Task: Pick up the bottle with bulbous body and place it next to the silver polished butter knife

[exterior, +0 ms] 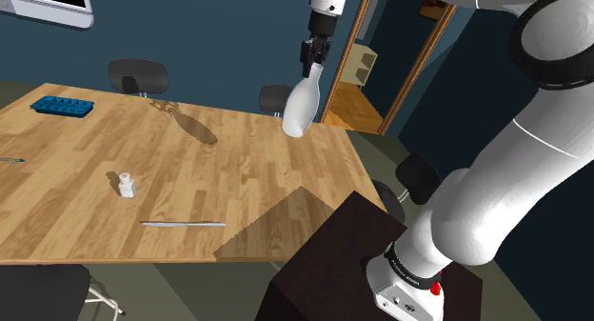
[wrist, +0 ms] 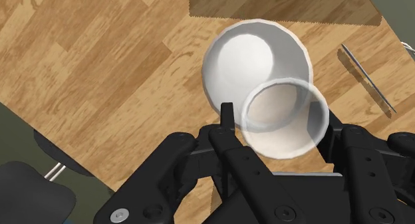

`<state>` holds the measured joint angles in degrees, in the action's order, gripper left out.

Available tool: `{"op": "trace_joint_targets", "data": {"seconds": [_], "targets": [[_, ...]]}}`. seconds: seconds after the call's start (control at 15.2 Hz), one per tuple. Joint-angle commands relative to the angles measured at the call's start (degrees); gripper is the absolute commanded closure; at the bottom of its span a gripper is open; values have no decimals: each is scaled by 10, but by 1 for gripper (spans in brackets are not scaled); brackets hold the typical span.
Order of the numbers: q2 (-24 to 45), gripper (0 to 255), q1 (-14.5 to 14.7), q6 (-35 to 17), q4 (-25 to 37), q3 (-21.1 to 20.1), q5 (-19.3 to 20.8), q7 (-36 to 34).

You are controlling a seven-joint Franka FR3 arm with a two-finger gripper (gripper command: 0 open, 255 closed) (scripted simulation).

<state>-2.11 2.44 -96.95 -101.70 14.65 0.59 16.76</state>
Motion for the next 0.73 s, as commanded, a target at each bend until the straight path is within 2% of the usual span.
{"op": "trace_joint_targets", "data": {"seconds": [0.0, 0.66], "targets": [[-26, 255, 13, -7, -31, -15, 4, -30], [-110, 255, 71, -14, -123, -96, -1, -169]]}}
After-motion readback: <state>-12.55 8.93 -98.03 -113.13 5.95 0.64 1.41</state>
